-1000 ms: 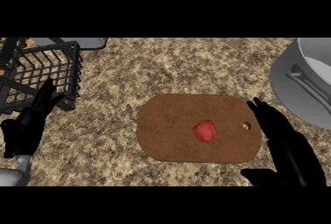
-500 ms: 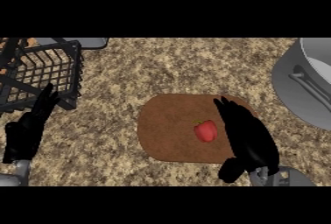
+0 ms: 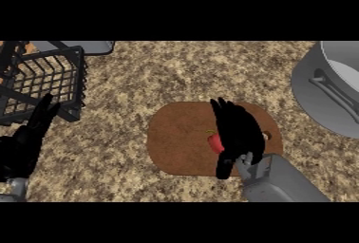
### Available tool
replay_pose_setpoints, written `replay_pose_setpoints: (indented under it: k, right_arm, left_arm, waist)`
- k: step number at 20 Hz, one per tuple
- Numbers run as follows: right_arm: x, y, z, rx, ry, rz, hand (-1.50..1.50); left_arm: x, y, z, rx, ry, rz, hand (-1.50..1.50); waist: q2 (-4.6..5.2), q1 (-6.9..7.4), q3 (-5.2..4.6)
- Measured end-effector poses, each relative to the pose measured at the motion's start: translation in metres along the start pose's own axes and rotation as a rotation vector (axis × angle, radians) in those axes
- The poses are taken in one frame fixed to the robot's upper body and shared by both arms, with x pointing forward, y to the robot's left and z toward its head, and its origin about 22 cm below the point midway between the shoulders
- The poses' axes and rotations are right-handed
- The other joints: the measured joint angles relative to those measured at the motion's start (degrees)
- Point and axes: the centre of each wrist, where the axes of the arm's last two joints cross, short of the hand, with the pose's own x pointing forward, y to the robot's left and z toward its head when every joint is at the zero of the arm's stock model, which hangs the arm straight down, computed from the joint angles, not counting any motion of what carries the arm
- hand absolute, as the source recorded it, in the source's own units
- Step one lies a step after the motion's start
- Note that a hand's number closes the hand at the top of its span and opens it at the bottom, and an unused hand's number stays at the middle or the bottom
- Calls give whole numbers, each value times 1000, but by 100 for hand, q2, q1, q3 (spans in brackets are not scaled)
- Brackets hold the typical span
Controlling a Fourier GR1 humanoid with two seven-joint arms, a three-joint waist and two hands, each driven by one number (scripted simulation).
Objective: Pick the bell pepper from the cutting board and place it in the pot
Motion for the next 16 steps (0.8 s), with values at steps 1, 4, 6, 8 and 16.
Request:
replay_pose_setpoints:
  k: [1,4,6,8,16]
  right_arm:
    - [3,1,-2,3,3,7,-150]
    - [7,3,-7,19,12,29,-150]
    - [11,7,-14,33,28,40,-150]
    - [15,11,-18,44,37,47,-150]
    - [15,24,-36,76,93,79,-150]
  left_arm:
    - [0,1,0,2,3,-2,0]
    - [-1,0,2,9,9,-7,0]
    - [-2,-1,3,8,3,-5,0]
    - [-2,-4,4,14,-1,-2,0]
    - [-7,1,10,13,29,-7,0]
  waist:
    - [-4,-12,3]
    - [-12,-43,7]
    - [-8,-44,8]
    - [-7,-53,7]
    - [-3,-65,0]
